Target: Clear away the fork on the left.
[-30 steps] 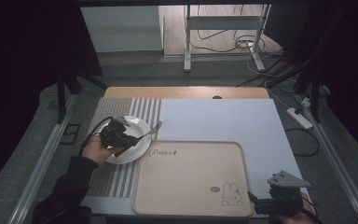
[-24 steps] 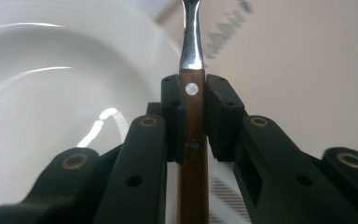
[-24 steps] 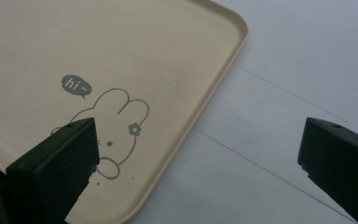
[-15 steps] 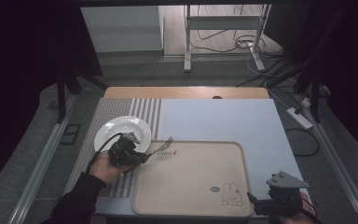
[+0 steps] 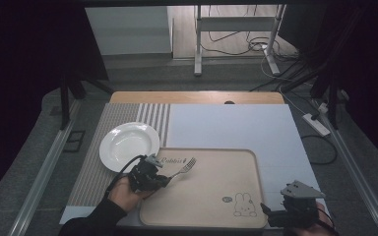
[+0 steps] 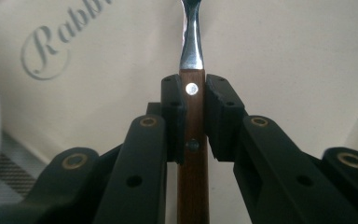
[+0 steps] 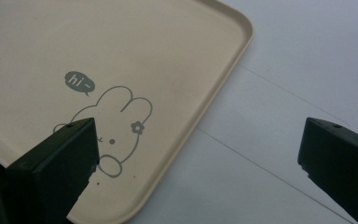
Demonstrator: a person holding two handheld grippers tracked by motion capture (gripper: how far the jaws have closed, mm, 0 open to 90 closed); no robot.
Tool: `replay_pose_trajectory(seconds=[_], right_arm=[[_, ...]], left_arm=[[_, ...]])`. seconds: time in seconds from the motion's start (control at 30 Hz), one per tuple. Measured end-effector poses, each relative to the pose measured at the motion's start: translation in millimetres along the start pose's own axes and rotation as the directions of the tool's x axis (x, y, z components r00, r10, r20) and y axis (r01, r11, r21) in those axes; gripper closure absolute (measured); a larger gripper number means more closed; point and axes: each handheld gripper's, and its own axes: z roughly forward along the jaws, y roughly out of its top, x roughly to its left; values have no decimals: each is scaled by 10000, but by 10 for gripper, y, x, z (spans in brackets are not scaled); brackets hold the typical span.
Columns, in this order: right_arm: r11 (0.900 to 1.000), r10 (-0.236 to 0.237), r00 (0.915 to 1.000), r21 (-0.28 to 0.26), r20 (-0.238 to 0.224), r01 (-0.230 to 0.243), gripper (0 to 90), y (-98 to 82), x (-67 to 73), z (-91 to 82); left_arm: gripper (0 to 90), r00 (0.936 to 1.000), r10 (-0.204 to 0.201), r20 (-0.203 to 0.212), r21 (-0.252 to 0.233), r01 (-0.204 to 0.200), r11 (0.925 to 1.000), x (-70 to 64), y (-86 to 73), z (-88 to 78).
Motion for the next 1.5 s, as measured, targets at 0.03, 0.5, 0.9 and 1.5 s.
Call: replay_pose_trajectory(seconds=[0.03, 0.5, 0.9, 1.5], right_arm=[[10000, -1, 10000, 3, -3, 1, 0, 0, 0, 1], [10000, 5, 10000, -24, -75, -5, 0, 2, -3, 5], [9999, -98, 9999, 89, -104, 99, 0, 12, 6, 19], [9998, -165, 9998, 142, -111, 167, 0, 15, 9, 23]], left_arm=[[780, 10000, -36, 43, 30, 35, 10000, -26, -6, 18], [755, 9992, -266, 288, 314, 257, 9992, -224, -184, 187], [891, 9936, 1015, 487, -158, -1008, 9948, -359, 194, 282], [890, 9991, 411, -112, 274, -408, 9988, -73, 146, 360]])
